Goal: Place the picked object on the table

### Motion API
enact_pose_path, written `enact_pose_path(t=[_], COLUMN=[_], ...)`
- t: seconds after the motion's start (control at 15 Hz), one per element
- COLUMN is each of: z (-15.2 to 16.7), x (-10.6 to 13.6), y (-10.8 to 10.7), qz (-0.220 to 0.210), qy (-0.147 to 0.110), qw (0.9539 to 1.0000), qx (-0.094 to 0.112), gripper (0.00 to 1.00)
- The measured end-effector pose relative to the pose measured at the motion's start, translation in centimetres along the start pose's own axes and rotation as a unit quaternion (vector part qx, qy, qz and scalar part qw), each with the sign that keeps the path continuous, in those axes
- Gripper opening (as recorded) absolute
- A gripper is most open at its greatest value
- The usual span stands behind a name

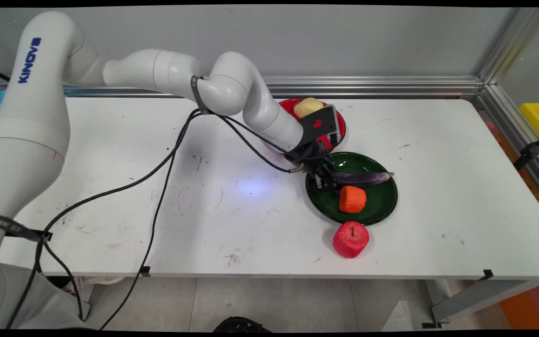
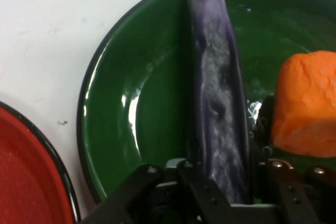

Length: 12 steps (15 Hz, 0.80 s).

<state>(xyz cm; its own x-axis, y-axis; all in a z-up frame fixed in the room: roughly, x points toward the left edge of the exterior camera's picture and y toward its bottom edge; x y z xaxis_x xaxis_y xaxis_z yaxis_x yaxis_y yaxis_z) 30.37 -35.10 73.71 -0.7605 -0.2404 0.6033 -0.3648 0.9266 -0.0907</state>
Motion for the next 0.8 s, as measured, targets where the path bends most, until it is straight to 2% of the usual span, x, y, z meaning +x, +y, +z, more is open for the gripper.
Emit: enact_pose_path(t=[0.53, 0.8], z=[-1.1, -3.0], x=[1.3, 2.4], y=[-0.5, -1.6], qz=[-0.004, -0.008], qy=[0.011, 0.021], qw=[0.9999, 0.9997], qx=[0.002, 0.013], gripper=[0.00, 0.00])
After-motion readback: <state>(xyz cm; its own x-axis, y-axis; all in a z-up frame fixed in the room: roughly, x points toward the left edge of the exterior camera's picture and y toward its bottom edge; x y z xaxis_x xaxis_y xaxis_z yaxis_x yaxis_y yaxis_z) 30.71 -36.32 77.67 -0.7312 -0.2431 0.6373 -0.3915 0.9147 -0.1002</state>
